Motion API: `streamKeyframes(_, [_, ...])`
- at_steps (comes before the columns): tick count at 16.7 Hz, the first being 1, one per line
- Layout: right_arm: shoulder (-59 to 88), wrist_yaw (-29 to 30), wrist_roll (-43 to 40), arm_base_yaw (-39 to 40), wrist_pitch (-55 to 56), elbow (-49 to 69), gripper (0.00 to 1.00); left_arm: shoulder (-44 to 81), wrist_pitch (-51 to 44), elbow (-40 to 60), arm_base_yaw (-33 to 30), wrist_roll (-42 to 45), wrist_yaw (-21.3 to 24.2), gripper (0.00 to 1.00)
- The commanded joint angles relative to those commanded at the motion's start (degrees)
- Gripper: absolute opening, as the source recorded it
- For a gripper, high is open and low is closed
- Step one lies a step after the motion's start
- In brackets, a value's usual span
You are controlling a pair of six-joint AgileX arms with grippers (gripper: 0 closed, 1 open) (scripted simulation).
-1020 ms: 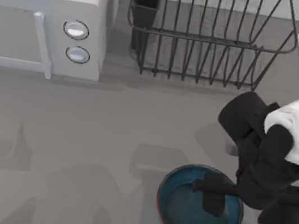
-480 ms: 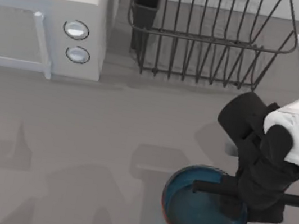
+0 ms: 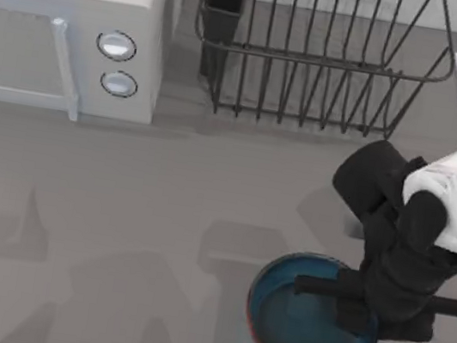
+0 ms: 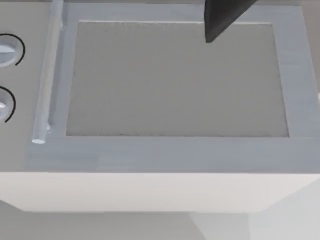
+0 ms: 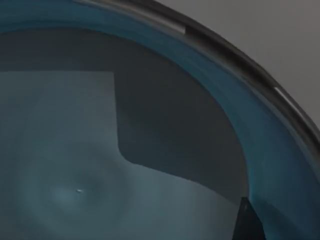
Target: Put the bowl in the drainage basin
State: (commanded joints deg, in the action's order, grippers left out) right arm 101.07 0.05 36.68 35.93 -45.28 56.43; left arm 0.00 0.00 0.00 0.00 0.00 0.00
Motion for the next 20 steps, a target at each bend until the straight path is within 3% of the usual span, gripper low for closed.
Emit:
streamKeyframes(4, [-1.15,0.00,0.15,0.10,-6.62,5.99,0.00,0.00,0.00,0.00,0.00,0.00,0.00,1.00])
streamKeyframes(12, [-6.94,-0.02,-0.33,-0.27,-32.46,24.64,0.00,0.00,0.00,0.00,0.00,0.00,0.00,1.00])
streamKeyframes(20, [-7.58,-0.09,-0.69,-0.47,-33.57,26.02,0.00,0.00,0.00,0.00,0.00,0.00,0.00,1.00])
